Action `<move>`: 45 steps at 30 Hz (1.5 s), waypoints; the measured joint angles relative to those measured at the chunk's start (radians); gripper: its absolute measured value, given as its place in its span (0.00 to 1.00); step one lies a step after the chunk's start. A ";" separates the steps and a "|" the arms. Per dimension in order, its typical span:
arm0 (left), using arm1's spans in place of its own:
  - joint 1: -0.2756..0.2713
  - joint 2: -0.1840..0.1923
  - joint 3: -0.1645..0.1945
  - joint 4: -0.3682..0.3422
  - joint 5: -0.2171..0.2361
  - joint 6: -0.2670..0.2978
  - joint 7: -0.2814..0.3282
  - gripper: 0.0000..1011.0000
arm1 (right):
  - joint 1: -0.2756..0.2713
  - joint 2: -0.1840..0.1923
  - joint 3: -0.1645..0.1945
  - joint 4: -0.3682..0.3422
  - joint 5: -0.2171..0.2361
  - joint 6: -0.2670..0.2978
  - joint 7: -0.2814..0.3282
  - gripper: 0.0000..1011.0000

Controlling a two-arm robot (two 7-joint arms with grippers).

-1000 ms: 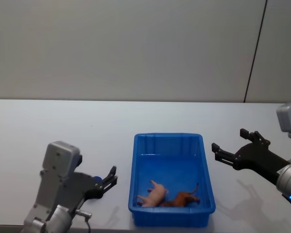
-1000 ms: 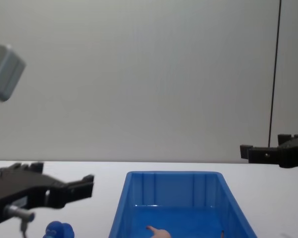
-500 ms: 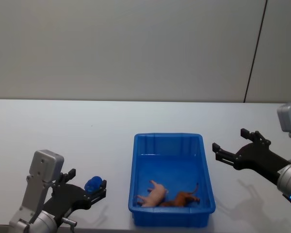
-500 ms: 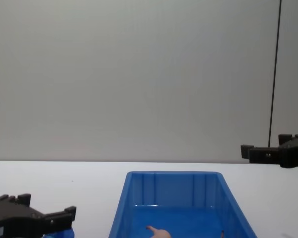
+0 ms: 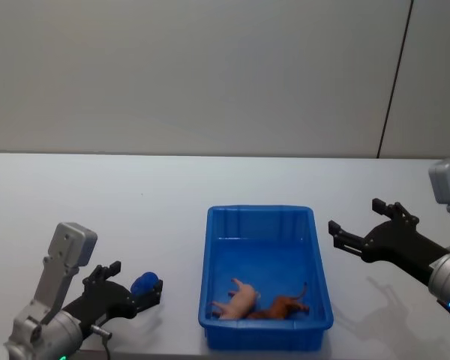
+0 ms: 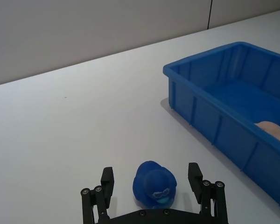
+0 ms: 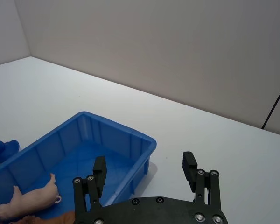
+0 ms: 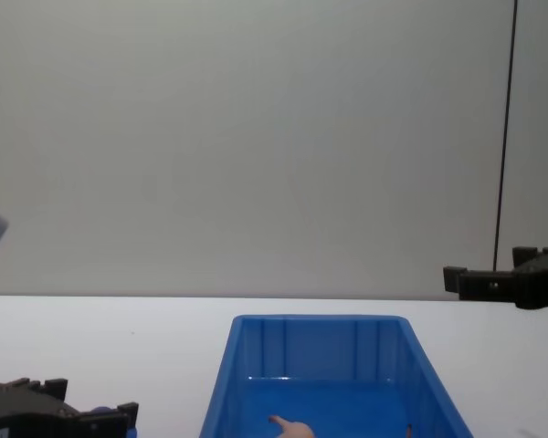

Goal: Pick up the two dolls from the table and place them into the box.

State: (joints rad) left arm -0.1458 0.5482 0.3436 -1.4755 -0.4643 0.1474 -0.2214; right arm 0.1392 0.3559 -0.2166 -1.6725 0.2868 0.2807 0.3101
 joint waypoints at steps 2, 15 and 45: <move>-0.023 -0.009 -0.001 0.034 0.012 0.005 -0.034 0.99 | 0.000 0.000 0.000 0.000 0.000 0.000 0.000 0.99; -0.118 -0.049 0.001 0.166 0.062 0.044 -0.163 0.99 | 0.000 0.000 0.000 0.000 0.000 0.000 0.000 0.99; -0.177 -0.058 0.005 0.130 0.144 0.129 -0.239 0.48 | 0.000 0.000 0.000 0.000 0.000 0.000 0.000 0.99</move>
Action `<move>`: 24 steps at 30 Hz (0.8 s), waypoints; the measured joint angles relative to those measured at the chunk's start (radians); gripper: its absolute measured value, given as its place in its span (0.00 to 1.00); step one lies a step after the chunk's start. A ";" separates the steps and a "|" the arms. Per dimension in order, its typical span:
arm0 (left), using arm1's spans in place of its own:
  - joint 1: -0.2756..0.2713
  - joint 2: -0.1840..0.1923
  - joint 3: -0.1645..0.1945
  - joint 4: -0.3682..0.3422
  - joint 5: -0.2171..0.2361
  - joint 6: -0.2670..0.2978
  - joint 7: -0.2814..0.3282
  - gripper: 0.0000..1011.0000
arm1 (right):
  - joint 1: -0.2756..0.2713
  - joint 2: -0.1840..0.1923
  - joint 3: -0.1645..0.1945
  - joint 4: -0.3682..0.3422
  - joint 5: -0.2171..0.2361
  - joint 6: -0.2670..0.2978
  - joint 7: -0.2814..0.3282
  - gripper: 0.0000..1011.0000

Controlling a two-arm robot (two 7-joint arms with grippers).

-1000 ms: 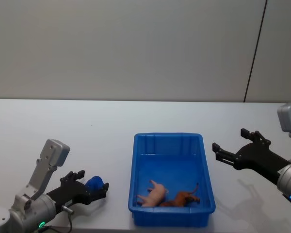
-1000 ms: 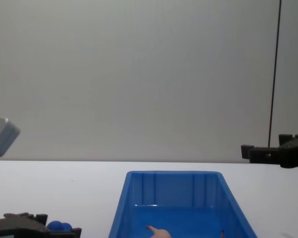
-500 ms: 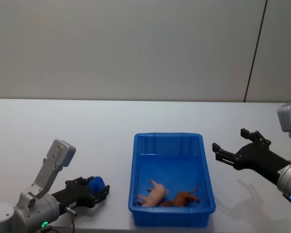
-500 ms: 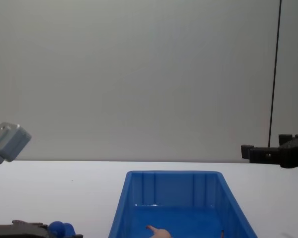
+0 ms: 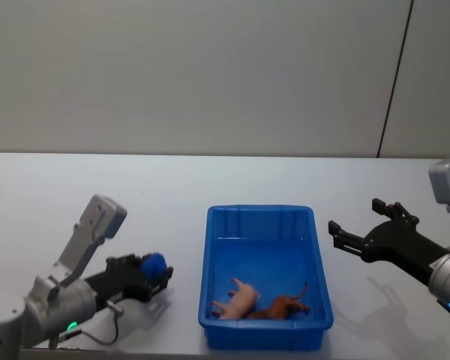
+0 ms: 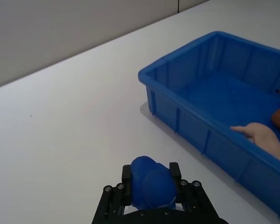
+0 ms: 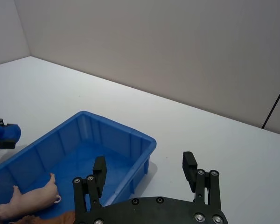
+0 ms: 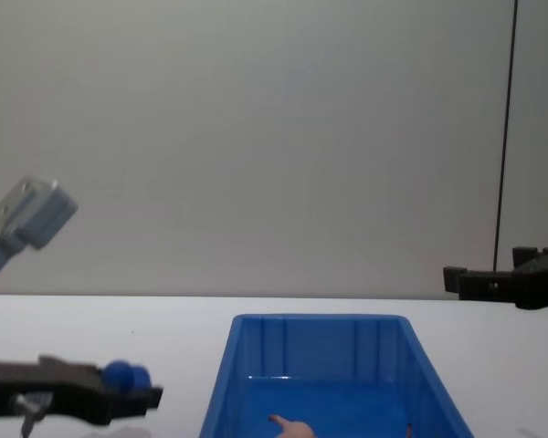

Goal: Pick up the two dolls from the table and place them into the box.

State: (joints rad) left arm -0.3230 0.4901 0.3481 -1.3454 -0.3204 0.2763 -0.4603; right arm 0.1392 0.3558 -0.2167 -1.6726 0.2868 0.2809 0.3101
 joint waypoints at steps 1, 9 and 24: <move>-0.004 0.000 0.000 -0.005 0.005 0.001 -0.002 0.48 | 0.000 0.000 0.000 0.000 0.000 0.000 0.000 0.99; -0.067 -0.027 0.004 -0.026 0.079 -0.006 -0.047 0.43 | 0.000 0.000 0.000 0.000 0.000 0.000 0.000 0.99; -0.220 -0.143 0.052 0.110 0.152 -0.117 -0.154 0.47 | 0.000 0.000 0.000 0.000 0.000 0.000 0.000 0.99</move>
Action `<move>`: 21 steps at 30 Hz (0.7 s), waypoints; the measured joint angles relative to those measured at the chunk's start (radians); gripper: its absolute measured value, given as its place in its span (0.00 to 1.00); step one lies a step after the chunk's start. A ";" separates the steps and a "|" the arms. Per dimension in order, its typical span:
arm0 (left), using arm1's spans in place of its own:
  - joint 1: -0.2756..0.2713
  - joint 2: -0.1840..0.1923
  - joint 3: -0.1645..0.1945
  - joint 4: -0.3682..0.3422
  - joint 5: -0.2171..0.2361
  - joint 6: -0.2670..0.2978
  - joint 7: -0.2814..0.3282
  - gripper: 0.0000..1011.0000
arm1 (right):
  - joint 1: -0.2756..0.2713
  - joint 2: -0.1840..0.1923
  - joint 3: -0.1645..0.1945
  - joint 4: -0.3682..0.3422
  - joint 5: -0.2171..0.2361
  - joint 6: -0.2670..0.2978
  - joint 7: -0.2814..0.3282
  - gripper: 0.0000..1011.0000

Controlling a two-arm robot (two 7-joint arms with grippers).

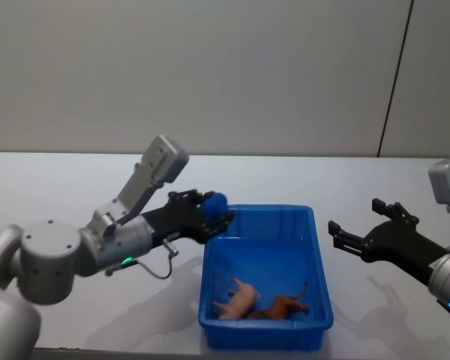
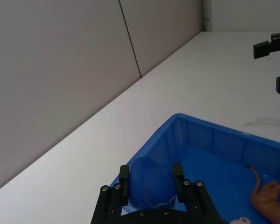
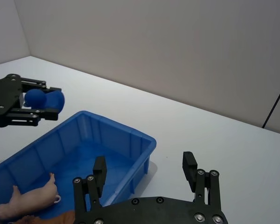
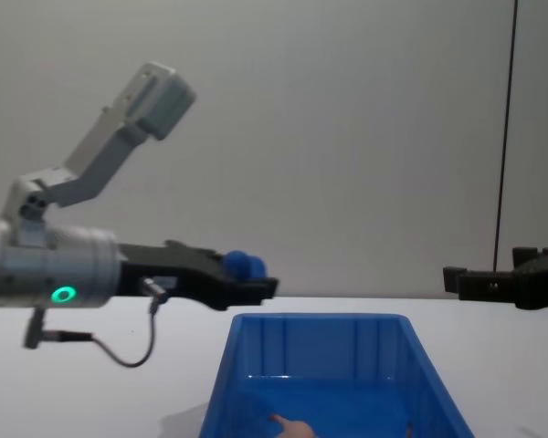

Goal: Pick up the two dolls from the table and place them into the box.

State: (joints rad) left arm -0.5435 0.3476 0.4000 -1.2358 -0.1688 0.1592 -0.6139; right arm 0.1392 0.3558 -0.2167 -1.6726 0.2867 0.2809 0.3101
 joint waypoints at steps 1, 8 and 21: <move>-0.014 -0.011 0.005 0.019 0.003 -0.013 -0.009 0.53 | 0.000 0.000 0.000 0.000 0.000 0.000 0.000 0.99; -0.062 -0.057 0.028 0.093 0.008 -0.070 -0.038 0.75 | 0.000 0.000 0.000 0.000 0.000 0.000 0.000 0.99; -0.054 -0.068 0.050 0.082 -0.007 -0.132 -0.028 0.99 | 0.000 0.000 0.000 0.000 0.000 0.000 0.000 0.99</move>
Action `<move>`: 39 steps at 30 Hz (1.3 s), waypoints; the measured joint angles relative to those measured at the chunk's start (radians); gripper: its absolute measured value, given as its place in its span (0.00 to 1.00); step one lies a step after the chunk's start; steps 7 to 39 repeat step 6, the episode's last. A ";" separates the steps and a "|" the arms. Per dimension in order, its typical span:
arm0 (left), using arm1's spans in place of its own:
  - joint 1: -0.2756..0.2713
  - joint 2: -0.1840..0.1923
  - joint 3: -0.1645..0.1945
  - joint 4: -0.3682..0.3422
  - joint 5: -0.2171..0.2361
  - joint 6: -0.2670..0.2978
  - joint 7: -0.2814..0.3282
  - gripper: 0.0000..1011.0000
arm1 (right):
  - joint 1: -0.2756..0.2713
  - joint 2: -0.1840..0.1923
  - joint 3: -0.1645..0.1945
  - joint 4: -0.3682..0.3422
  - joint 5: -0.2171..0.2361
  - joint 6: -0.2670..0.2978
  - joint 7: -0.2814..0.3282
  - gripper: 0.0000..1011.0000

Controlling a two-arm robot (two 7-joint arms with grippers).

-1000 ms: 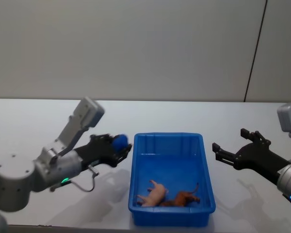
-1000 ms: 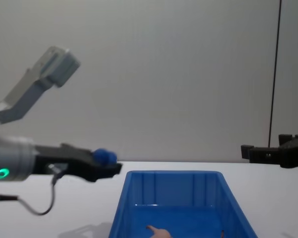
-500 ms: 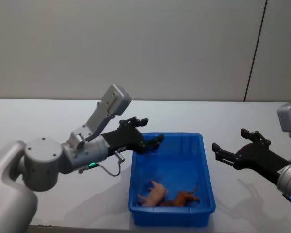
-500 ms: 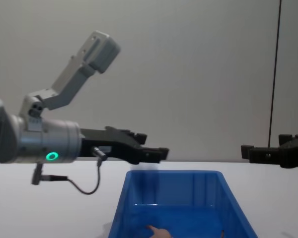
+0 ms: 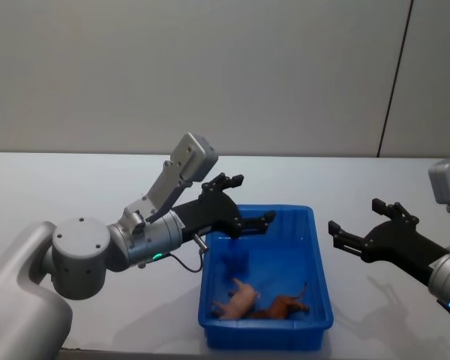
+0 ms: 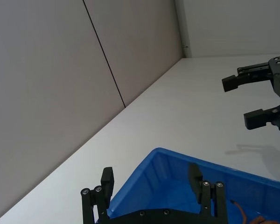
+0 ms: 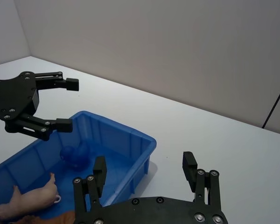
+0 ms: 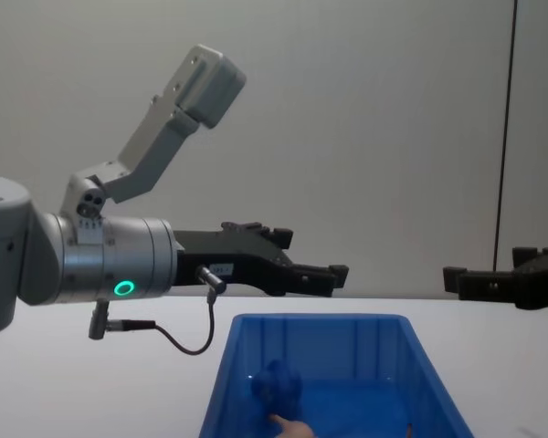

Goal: Pick up the two dolls from the table and place them into the box.

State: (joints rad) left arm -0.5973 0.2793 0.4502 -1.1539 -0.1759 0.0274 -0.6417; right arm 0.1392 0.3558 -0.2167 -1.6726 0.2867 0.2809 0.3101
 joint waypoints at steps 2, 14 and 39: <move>0.012 0.005 0.003 -0.019 -0.006 -0.011 0.010 0.99 | 0.000 0.000 0.000 0.000 0.000 0.000 0.000 0.99; 0.023 0.010 0.005 -0.035 -0.011 -0.020 0.018 0.99 | 0.000 0.000 0.000 0.000 0.000 0.000 0.000 0.99; 0.023 0.010 0.005 -0.035 -0.011 -0.020 0.018 0.99 | 0.000 0.000 0.000 0.000 0.000 0.000 0.000 0.99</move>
